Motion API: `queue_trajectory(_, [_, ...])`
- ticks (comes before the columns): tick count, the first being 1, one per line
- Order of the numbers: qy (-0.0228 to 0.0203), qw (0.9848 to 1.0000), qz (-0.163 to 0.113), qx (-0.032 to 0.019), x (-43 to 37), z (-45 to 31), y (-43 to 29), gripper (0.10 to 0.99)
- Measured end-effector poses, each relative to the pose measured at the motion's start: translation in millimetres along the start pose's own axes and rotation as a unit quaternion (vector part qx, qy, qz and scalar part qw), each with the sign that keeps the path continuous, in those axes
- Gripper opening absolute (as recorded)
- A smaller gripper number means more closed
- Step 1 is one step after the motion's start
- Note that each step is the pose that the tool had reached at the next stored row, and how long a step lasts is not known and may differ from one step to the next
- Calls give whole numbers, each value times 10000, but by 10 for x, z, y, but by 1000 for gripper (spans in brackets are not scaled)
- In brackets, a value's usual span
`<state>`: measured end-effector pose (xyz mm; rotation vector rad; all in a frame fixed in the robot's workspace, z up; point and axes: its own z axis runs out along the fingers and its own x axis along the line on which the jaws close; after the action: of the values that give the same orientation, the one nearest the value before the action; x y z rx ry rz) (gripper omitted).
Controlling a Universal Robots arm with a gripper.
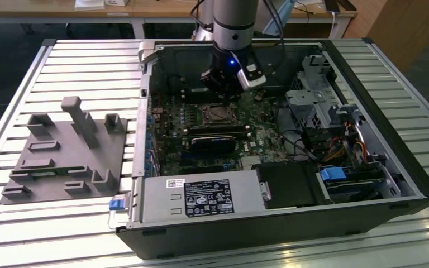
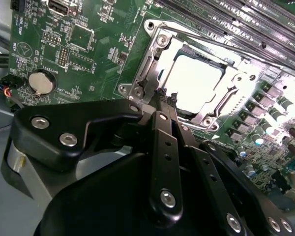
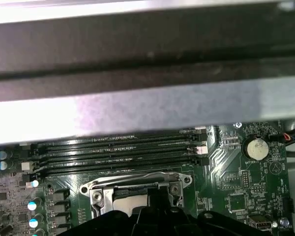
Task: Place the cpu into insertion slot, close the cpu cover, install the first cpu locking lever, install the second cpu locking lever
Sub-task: 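Install the second cpu locking lever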
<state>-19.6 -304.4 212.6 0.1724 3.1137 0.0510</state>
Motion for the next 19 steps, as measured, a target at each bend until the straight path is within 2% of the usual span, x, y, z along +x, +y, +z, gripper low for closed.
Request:
queue_trajectory(6, [0,10000,-1,-1,-3,-117,3,106])
queue_trajectory(8, [-1,10000,-2,-2,-5,-127,-9,106])
queue_trajectory(16, [0,10000,-1,-1,-20,-134,-193,106])
queue_trajectory(19, [1,10000,-1,-11,-23,-142,-218,106])
